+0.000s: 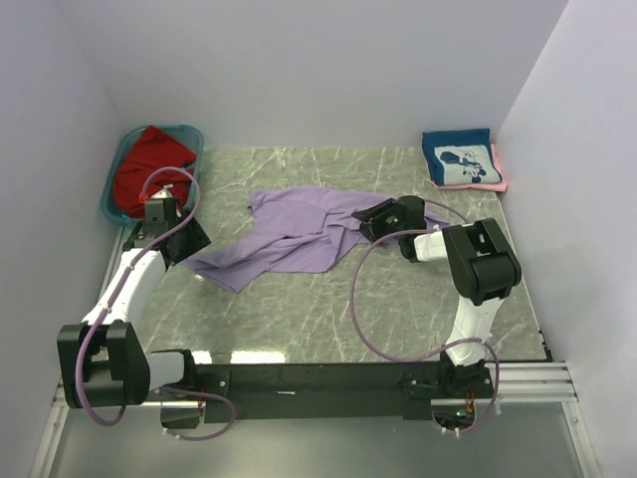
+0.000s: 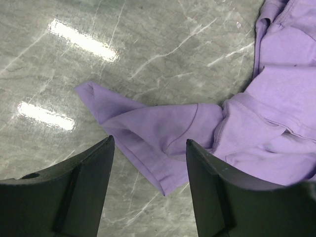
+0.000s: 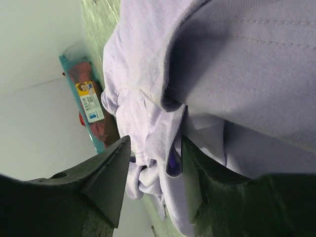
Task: Fold and stack the t-shirts
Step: Flatten the tshirt out
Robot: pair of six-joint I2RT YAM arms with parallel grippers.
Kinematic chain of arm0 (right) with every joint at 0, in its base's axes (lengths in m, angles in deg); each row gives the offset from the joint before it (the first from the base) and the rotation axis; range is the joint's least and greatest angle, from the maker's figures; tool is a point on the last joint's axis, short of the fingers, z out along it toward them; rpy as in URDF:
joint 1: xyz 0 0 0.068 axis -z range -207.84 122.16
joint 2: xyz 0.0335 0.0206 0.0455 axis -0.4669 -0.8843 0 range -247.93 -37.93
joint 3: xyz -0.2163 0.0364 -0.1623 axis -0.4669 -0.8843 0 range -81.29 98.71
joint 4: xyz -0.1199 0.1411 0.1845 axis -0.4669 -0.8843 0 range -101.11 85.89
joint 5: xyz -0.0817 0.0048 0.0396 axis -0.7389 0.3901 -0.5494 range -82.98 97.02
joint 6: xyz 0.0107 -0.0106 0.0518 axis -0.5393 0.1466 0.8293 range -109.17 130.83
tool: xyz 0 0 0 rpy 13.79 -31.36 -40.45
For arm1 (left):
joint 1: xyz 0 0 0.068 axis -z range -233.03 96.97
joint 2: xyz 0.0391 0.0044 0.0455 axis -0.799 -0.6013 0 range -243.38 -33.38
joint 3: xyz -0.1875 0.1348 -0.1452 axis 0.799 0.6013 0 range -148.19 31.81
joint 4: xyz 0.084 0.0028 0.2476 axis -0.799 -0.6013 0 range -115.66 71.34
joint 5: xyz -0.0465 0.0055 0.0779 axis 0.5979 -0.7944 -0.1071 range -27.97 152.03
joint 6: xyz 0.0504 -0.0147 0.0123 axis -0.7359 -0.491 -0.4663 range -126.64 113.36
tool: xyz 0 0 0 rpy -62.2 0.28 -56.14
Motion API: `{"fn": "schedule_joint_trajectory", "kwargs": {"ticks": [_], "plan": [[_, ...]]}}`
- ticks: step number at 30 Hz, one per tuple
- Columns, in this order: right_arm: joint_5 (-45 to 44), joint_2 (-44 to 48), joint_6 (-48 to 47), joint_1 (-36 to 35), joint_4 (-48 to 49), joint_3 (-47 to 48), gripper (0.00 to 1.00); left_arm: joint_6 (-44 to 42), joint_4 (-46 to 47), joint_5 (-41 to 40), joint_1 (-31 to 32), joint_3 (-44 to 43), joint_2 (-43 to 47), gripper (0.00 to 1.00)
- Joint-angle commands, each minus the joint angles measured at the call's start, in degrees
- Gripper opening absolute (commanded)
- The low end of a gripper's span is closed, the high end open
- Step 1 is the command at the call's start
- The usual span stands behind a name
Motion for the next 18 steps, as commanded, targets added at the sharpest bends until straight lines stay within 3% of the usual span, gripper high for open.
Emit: {"fn": "schedule_joint_trajectory", "kwargs": {"ticks": [1, 18], "plan": [[-1.21, -0.89, -0.19, 0.62, 3.48, -1.08, 0.52, 0.11, 1.32, -0.24, -0.2, 0.02, -0.21, 0.65], [0.99, -3.8, -2.03, 0.63, 5.42, -0.29, 0.48, 0.02, 1.24, -0.33, -0.2, 0.11, -0.38, 0.66]]}}
